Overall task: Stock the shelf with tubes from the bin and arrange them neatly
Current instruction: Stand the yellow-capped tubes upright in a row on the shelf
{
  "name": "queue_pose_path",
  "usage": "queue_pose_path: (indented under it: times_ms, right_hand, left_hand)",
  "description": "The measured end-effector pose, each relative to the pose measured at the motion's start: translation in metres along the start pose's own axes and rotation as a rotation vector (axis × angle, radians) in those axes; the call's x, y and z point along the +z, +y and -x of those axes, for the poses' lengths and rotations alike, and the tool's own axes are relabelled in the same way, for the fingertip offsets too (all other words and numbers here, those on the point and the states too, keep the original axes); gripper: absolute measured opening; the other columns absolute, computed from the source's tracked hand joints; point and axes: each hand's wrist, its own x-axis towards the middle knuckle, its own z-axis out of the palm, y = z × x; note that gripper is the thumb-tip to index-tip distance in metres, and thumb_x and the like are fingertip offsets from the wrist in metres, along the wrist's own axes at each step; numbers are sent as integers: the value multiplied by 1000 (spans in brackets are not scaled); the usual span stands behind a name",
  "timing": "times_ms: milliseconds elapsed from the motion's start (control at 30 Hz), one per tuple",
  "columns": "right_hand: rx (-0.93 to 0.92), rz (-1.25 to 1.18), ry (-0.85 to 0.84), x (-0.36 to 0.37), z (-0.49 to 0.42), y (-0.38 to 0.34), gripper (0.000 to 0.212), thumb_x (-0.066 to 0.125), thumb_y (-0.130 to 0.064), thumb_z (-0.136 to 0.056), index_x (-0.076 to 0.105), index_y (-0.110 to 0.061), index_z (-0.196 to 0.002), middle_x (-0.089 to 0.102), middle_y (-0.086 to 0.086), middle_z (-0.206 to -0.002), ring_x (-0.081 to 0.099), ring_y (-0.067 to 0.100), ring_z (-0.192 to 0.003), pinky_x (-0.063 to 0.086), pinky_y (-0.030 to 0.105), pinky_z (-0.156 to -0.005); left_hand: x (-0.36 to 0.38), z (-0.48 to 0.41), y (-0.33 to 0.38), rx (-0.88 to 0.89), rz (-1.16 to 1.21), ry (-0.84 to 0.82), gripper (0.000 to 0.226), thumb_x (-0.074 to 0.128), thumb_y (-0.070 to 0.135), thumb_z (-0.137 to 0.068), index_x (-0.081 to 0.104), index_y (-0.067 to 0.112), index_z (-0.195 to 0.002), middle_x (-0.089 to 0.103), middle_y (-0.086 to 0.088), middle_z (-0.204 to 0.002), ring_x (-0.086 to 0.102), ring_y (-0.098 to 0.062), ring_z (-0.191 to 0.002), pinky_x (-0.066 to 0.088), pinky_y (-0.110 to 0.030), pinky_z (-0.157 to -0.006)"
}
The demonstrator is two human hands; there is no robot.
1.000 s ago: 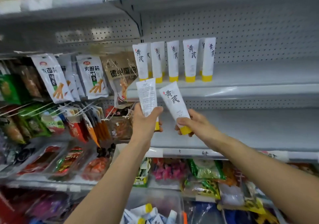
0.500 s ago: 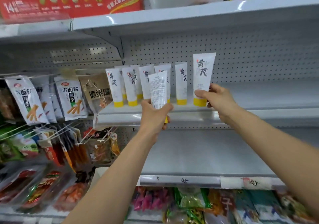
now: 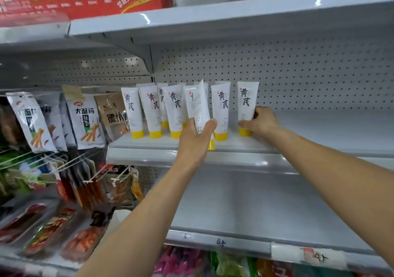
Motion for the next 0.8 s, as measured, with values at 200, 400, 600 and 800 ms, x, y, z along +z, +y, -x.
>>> queue_pose_path:
  times_ms: [200, 400, 600, 800]
  right_hand:
    - [-12, 66, 12, 6, -22, 3, 46, 79, -21, -73, 63, -9, -115, 67, 10, -119, 63, 27, -107, 50, 32, -91]
    - [-3, 96, 13, 7, -24, 2, 45, 77, -22, -76, 61, -9, -117, 65, 11, -120, 61, 28, -109, 48, 32, -88]
    - [105, 110, 16, 1, -7, -3, 57, 72, -17, -80, 42, -1, -126, 54, 15, -123, 55, 31, -111, 47, 34, -81]
    - [-168, -182, -221, -10, 54, -35, 19, 72, -8, -77, 65, -17, -92, 61, -4, -79, 56, 10, -74, 42, 21, -60]
  left_hand:
    - [3, -9, -4, 35, -80, 54, 35, 63, 45, -81, 50, 25, -107, 58, 11, -81, 56, -10, -65, 45, -29, -56]
    - [2, -9, -1, 42, -67, 52, 36, 62, 41, -84, 47, 25, -113, 57, 11, -84, 56, -5, -62, 46, -20, -45]
    - [-2, -7, 3, 27, 42, -44, 14, 51, 25, -89, 49, 26, -103, 55, 3, -83, 56, -4, -54, 55, -30, -47]
    - [-5, 0, 14, -58, 126, -133, 19, 49, 28, -79, 51, 25, -97, 59, -7, -100, 61, -31, -100, 53, -55, -90]
